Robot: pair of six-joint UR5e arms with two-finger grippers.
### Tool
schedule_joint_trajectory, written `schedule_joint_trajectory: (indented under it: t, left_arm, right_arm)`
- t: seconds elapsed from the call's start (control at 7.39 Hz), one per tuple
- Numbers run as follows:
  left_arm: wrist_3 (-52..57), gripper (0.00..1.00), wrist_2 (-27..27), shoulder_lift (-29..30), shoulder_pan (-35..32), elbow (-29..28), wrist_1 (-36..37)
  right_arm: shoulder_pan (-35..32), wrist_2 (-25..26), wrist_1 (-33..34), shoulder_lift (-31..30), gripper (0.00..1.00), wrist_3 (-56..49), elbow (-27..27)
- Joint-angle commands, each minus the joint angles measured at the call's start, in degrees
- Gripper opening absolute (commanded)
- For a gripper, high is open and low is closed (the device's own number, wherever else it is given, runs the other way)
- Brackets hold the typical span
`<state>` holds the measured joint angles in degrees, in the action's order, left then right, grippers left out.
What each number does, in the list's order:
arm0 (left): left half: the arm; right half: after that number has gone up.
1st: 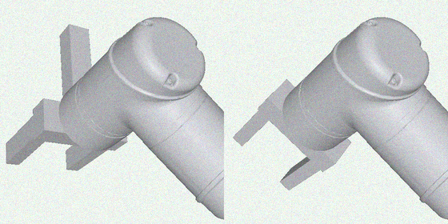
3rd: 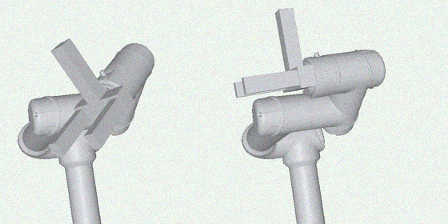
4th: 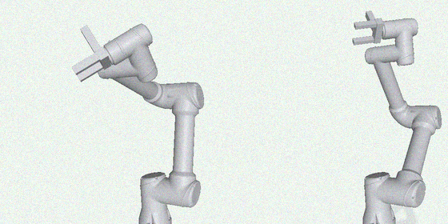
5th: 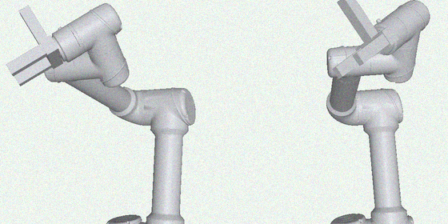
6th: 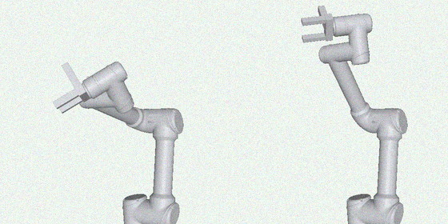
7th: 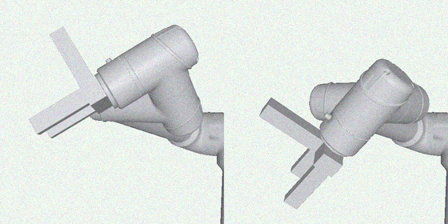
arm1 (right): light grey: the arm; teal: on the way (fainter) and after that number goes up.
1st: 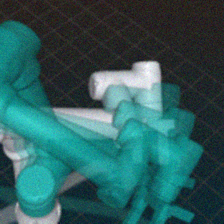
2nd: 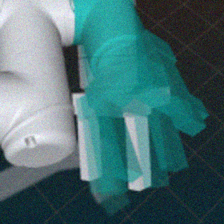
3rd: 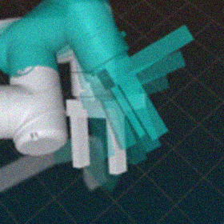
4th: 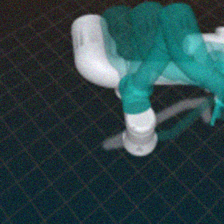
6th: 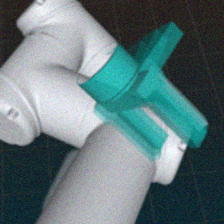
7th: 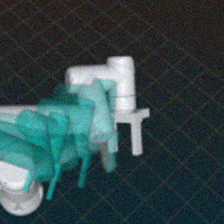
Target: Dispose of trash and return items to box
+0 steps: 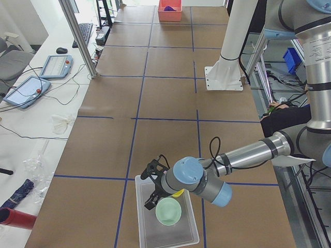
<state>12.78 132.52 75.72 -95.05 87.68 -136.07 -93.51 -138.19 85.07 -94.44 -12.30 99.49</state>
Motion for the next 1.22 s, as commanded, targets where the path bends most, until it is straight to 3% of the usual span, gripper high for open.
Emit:
schedule_joint_trajectory:
  t: [0.0,0.14,0.54,0.68,1.08]
  left_arm:
    - [-2.40,1.00,-0.25,2.75,0.22,13.94,19.16]
    - [-6.15,1.00,-0.51,5.81,1.17,17.75,27.88]
    - [-7.42,1.00,1.50,6.20,2.50,16.57,30.42]
    - [-7.42,1.00,1.33,6.63,3.02,14.47,36.87]
    - [-6.72,1.00,1.33,2.87,2.59,13.39,43.42]
  right_arm:
    - [0.00,-0.07,-0.08,-0.04,1.00,0.34,0.00]
    - [0.00,-0.07,-0.08,0.05,1.00,1.74,0.26]
    - [0.00,-0.16,-0.08,0.22,1.00,4.56,1.13]
    - [0.00,-0.24,-0.08,0.14,1.00,4.65,1.84]
    - [0.26,0.03,0.62,-3.35,1.00,3.77,1.32]
